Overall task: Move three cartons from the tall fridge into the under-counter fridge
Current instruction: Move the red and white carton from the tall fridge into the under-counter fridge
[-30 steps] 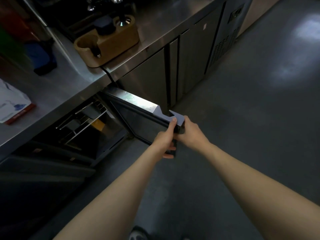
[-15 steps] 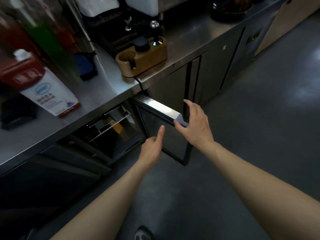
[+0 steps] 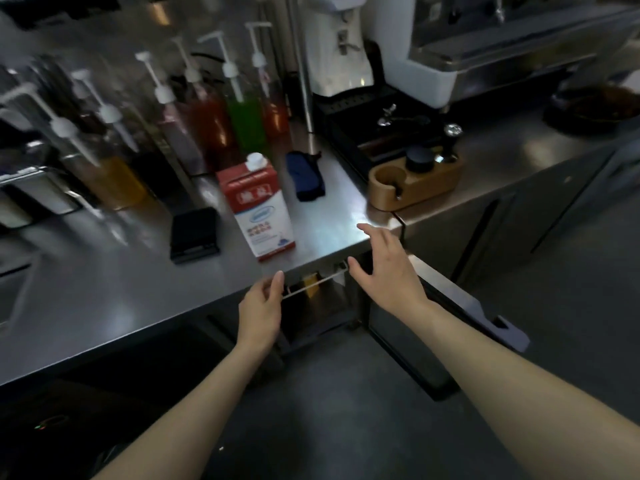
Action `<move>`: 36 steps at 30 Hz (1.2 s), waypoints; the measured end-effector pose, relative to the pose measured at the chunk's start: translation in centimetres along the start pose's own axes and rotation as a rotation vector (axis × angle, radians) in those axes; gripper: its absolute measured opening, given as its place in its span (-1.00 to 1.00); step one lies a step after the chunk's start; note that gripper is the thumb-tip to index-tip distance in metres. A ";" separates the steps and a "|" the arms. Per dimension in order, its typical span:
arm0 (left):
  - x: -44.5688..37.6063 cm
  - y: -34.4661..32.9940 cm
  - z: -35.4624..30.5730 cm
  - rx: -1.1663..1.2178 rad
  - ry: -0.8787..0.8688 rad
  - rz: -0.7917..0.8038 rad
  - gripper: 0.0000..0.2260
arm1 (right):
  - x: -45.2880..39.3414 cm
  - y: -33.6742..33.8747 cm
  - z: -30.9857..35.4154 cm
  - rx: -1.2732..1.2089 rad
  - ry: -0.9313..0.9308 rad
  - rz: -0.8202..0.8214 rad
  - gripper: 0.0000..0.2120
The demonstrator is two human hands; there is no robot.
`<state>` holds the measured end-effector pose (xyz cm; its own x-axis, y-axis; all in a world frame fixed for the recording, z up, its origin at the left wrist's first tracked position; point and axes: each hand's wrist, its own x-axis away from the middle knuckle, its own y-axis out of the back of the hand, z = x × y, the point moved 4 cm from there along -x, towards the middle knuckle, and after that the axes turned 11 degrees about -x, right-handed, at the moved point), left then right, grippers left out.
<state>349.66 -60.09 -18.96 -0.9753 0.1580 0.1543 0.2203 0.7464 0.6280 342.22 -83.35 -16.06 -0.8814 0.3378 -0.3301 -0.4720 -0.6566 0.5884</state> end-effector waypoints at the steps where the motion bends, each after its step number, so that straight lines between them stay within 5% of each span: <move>1: -1.2 1.5 0.2 -0.010 -0.016 -0.029 -0.54 | -1.3 -1.2 0.8 -0.001 0.018 0.012 -0.43; 14: -11.2 6.4 -1.9 0.022 -0.220 -0.022 -0.42 | -10.1 -11.2 4.2 -0.036 0.031 0.113 -0.37; 26: -11.4 7.1 -2.7 0.008 -0.245 -0.018 -0.41 | -10.1 -11.4 4.0 0.008 0.047 0.155 -0.38; 36: -5.2 6.6 -2.1 -0.053 -0.245 -0.033 -0.45 | -4.1 -7.8 6.7 -0.205 -0.033 0.126 -0.32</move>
<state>356.19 -57.37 -14.01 -0.9552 0.2911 -0.0527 0.1823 0.7198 0.6698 349.40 -75.06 -14.36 -0.9349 0.2639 -0.2374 -0.3475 -0.8172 0.4598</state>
